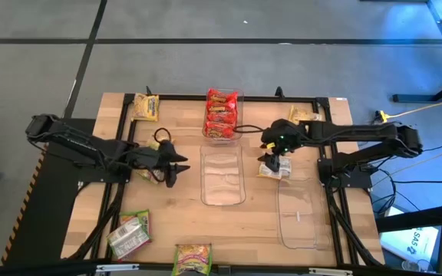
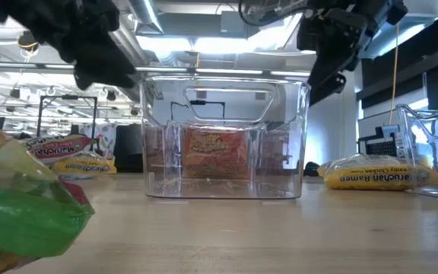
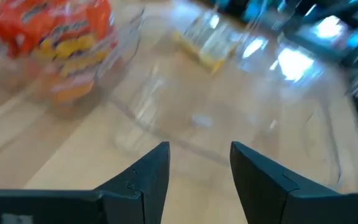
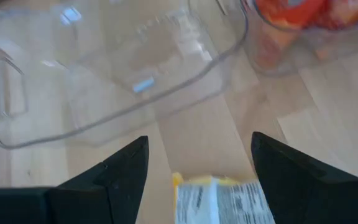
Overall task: Sort Maruchan noodles
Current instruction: Put the yellow noodle pack into the middle transparent bin
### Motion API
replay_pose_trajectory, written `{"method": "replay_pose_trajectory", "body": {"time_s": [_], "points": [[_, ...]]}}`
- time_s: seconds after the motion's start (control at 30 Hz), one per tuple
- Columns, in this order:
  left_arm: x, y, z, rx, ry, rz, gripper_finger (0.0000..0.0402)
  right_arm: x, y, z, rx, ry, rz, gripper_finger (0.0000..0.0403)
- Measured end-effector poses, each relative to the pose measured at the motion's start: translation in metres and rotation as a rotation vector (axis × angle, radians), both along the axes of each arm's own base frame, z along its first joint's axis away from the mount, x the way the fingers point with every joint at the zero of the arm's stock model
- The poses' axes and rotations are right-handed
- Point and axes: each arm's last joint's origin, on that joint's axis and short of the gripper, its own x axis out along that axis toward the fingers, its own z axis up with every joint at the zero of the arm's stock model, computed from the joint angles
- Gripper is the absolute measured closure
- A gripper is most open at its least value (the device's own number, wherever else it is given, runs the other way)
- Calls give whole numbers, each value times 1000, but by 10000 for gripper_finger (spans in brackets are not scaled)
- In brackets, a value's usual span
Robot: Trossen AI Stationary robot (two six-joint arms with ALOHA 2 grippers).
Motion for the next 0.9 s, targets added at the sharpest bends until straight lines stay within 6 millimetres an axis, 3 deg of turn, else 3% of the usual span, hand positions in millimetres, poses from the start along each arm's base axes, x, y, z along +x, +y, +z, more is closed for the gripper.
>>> {"method": "replay_pose_trajectory", "body": {"time_s": [0.3, 0.5, 0.7, 0.9], "points": [[-5, -1, 36, 31, 439, 91, 240, 4, 0, -6, -24, -82, 40, 146], [-6, 21, 52, 16, 495, 206, 240, 3, 0, -13, -32, -86, 39, 146], [-7, 59, 50, 8, 570, 299, 240, 1, 0, -21, -40, -80, 49, 146], [-2, 93, 31, -35, 691, 398, 240, 1, 0, -21, -39, -78, 49, 146]]}}
